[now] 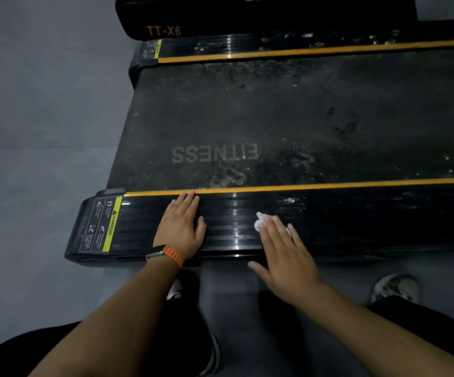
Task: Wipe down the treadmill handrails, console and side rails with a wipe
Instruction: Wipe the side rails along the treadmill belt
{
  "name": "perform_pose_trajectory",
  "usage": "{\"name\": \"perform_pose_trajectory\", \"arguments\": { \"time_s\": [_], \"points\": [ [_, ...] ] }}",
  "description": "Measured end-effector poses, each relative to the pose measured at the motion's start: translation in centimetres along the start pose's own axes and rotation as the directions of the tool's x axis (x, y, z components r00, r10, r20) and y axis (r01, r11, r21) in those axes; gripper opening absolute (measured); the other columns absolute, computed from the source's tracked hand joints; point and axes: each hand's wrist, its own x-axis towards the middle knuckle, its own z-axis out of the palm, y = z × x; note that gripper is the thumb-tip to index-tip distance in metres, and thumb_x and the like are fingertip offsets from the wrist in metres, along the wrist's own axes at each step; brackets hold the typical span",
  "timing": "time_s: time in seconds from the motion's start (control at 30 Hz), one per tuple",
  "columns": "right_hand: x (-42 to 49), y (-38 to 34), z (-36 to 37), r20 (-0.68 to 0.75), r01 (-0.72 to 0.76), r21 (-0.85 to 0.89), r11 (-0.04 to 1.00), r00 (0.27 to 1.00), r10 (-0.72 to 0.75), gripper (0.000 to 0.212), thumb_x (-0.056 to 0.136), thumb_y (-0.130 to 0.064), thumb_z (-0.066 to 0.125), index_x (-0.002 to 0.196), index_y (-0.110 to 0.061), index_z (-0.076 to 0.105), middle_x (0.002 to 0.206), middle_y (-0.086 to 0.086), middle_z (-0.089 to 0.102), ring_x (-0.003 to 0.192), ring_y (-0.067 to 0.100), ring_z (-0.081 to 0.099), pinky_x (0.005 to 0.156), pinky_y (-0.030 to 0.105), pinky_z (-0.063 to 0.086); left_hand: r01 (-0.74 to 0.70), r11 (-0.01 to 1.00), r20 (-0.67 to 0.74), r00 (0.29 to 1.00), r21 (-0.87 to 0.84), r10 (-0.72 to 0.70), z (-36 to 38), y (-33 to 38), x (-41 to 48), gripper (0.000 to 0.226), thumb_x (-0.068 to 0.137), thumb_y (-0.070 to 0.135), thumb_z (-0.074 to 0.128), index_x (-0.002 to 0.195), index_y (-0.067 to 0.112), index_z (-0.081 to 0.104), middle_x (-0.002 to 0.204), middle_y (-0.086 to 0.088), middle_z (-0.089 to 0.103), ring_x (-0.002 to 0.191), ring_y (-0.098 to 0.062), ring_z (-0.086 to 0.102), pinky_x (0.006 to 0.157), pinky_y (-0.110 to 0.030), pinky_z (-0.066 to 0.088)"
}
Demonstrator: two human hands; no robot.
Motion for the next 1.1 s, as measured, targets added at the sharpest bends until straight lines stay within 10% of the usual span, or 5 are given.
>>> {"name": "perform_pose_trajectory", "arguments": {
  "time_s": [0.53, 0.8, 1.1],
  "points": [
    [0.9, -5.4, 1.2, -0.098, 0.148, -0.001, 0.989, 0.984, -0.147, 0.091, 0.091, -0.061, 0.048, 0.161, -0.003, 0.034, 0.17, 0.016, 0.026, 0.159, 0.032, 0.022, 0.125, 0.05, 0.019, 0.0, 1.0, -0.01, 1.0, 0.004, 0.0, -0.1, 0.1, 0.1, 0.068, 0.099, 0.044, 0.029, 0.153, 0.006, 0.045, 0.163, -0.01, 0.037, 0.155, -0.022, 0.025, 0.128, -0.04, 0.017],
    [-4.0, 4.2, 1.4, -0.179, 0.008, -0.037, 0.999, 0.984, -0.014, 0.077, 0.1, -0.047, 0.047, 0.161, -0.002, 0.031, 0.172, 0.015, 0.022, 0.158, 0.032, 0.024, 0.126, 0.054, 0.024, 0.008, 1.0, -0.002, 1.0, 0.01, -0.008, -0.1, 0.2, 0.2, 0.069, 0.099, 0.046, 0.027, 0.154, 0.007, 0.044, 0.164, -0.01, 0.035, 0.155, -0.022, 0.024, 0.128, -0.04, 0.016],
    [0.1, 2.1, 0.3, -0.011, 0.046, 0.014, 0.999, 0.999, -0.046, 0.079, 0.103, -0.064, 0.029, 0.163, -0.012, 0.032, 0.172, 0.005, 0.024, 0.16, 0.023, 0.019, 0.125, 0.053, 0.02, 0.008, 1.0, 0.0, 1.0, 0.001, -0.008, -0.2, 0.2, 0.1, 0.069, 0.099, 0.046, 0.027, 0.154, 0.008, 0.043, 0.164, -0.009, 0.035, 0.155, -0.022, 0.023, 0.128, -0.04, 0.016]
  ]
}}
